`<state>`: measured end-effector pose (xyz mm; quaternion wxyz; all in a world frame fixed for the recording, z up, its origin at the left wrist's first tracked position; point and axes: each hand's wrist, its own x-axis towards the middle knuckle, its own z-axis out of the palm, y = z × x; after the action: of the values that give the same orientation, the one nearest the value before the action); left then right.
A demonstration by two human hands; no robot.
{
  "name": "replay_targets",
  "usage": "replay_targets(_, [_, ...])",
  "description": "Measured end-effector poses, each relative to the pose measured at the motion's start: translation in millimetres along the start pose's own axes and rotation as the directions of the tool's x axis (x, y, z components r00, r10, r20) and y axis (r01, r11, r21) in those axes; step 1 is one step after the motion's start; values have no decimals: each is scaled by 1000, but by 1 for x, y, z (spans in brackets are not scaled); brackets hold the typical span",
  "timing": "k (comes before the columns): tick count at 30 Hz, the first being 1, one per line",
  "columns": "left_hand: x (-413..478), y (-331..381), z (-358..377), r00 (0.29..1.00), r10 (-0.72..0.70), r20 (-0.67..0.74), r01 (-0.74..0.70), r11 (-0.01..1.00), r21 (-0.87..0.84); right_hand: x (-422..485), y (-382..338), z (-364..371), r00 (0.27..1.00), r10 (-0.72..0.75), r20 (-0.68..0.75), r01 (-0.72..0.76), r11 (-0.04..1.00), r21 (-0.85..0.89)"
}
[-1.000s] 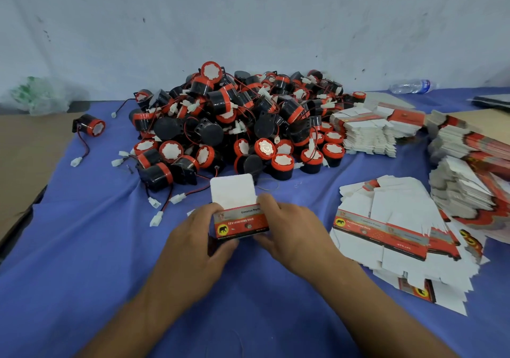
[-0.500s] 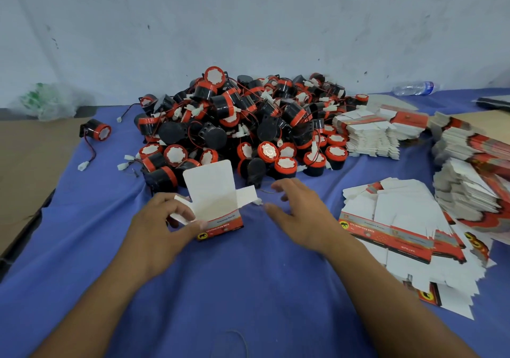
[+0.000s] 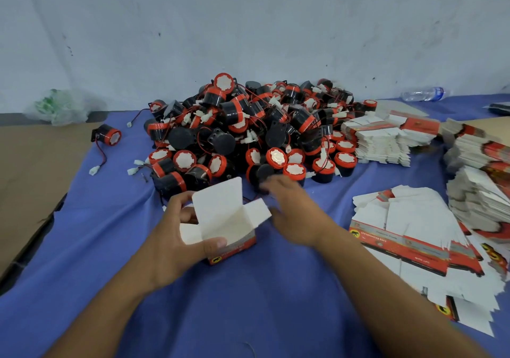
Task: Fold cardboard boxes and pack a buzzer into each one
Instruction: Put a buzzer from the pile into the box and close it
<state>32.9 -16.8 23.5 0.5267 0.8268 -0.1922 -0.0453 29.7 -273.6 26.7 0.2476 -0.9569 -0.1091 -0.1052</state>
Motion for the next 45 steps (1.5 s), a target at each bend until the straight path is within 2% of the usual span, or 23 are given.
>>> replay_targets(2, [0,-1,1,1000,15,-21,-15,1000,-7,24,1,-8,996,37,-82,-45,995,-87])
replay_targets(5, [-1,1,3,998,50,-47,-51,999,-18,58,2,-6,995,53,88,-16,927,-375])
replay_targets(7, [-1,3,2,996,73,-45,-74,997,-21,69,2,1,988,79,134,-1,866,-501])
replay_targets(10, [-1,2,1,996,91,19,-91,995,-32,62,6,5,994,112,-5,-98,848,-521])
replay_targets(15, [-5,-1,9,993,108,43,-108,994,-3,24,18,-15,966,210,-153,-251,909,-334])
replay_targets(17, [-7,0,11,993,103,50,-102,995,-8,8,15,-32,897,279,-343,-342,929,-139])
replay_targets(19, [-8,2,14,993,98,68,-97,995,-17,-7,11,-50,802,379,-460,-355,924,143])
replay_targets(21, [-8,4,18,992,104,67,-102,994,-28,-24,0,-61,761,488,-428,-293,846,445])
replay_targets(23, [-9,5,22,992,111,54,-109,993,-36,-41,-20,-62,806,478,-349,-183,762,621])
replay_targets(24, [-9,5,24,993,111,44,-109,993,-41,-45,-31,-60,853,414,-316,-132,759,637])
replay_targets(27, [-11,8,30,994,109,0,-109,993,-52,-46,-56,-41,965,166,-205,-53,883,467])
replay_targets(30, [-11,7,35,990,142,-19,-142,989,-37,-36,-60,-17,994,-55,-92,75,969,233])
replay_targets(32, [-9,6,36,988,156,-25,-156,987,-36,-34,-59,-8,992,-125,-16,126,986,113])
replay_targets(36, [-7,2,36,986,162,-33,-163,986,-38,-38,-61,-7,989,-145,-15,145,989,37])
replay_targets(41, [-6,0,37,983,181,-31,-183,982,-44,-39,-66,-5,994,-106,-7,102,969,-223])
replay_targets(45, [-8,0,35,978,204,-43,-205,978,-24,-41,-69,2,999,-36,23,42,940,-339])
